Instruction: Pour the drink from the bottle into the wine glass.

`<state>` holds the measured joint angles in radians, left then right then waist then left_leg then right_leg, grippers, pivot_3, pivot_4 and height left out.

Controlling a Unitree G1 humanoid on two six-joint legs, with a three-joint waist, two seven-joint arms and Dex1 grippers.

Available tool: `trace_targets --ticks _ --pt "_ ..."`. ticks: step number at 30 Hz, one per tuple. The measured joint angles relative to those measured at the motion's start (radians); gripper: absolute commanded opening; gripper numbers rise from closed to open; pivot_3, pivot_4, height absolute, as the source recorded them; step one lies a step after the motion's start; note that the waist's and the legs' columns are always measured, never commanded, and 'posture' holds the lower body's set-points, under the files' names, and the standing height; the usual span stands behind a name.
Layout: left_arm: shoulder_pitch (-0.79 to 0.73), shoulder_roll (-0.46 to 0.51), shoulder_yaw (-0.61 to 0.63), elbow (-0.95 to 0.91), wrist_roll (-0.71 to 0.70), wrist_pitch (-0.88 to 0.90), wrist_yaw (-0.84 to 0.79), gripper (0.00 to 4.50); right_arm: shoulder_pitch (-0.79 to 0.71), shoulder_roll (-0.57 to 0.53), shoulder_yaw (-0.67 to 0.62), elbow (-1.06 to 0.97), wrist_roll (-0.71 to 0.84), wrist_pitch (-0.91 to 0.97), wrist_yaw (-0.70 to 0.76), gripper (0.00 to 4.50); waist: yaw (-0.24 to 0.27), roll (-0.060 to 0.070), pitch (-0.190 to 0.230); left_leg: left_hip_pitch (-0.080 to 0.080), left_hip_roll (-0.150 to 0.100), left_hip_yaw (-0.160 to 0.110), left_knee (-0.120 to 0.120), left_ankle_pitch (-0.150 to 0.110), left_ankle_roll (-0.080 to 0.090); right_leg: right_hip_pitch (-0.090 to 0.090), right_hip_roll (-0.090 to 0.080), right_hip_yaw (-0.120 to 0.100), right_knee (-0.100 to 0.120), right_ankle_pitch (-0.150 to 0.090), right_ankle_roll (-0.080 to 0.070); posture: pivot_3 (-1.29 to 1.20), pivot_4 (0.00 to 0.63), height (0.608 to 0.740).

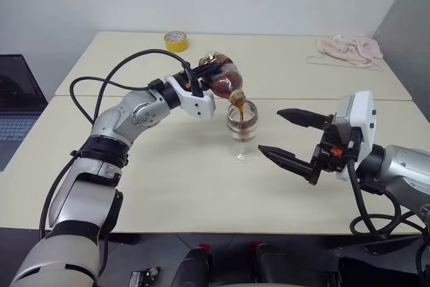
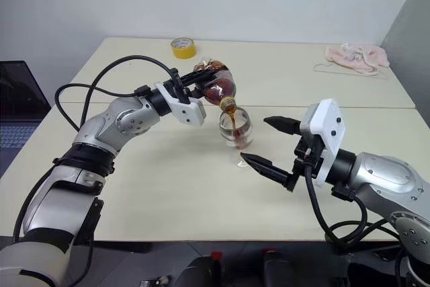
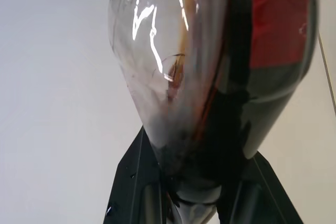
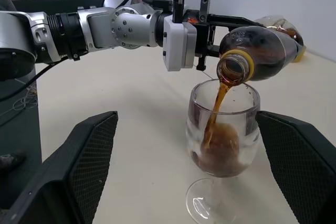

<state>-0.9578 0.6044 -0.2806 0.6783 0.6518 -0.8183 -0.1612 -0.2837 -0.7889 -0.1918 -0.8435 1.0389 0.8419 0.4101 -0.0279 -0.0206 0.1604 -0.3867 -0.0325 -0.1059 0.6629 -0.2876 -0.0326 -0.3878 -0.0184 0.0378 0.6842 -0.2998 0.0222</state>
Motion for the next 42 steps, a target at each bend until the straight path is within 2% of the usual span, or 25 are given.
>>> trace_targets --ticks 26,32,42 --pt "0.11 -0.031 0.009 -0.107 -0.203 0.164 -0.143 0.74 0.0 0.02 0.056 0.001 -0.036 -0.031 -0.007 4.5 0.0 0.0 0.0 0.0 0.0 0.0 0.001 0.0 0.0 0.0 0.0 0.0 0.001 0.0 0.0 0.0 0.15 0.74" --pt "0.147 -0.083 0.062 -0.15 -0.336 0.31 -0.204 0.74 -0.003 0.029 0.06 0.004 -0.054 -0.045 -0.006 4.5 0.0 0.0 0.0 0.0 0.0 0.0 0.001 0.0 0.0 0.0 0.0 0.0 0.001 0.0 0.0 0.0 0.15 0.74" --pt "0.265 -0.189 0.236 -0.357 -0.613 0.721 -0.262 0.72 -0.004 0.093 0.152 0.026 -0.2 -0.119 0.005 4.5 -0.002 0.0 0.0 0.0 0.001 0.0 0.002 0.001 -0.001 -0.001 0.0 0.0 0.002 0.0 0.0 0.0 0.15 0.74"
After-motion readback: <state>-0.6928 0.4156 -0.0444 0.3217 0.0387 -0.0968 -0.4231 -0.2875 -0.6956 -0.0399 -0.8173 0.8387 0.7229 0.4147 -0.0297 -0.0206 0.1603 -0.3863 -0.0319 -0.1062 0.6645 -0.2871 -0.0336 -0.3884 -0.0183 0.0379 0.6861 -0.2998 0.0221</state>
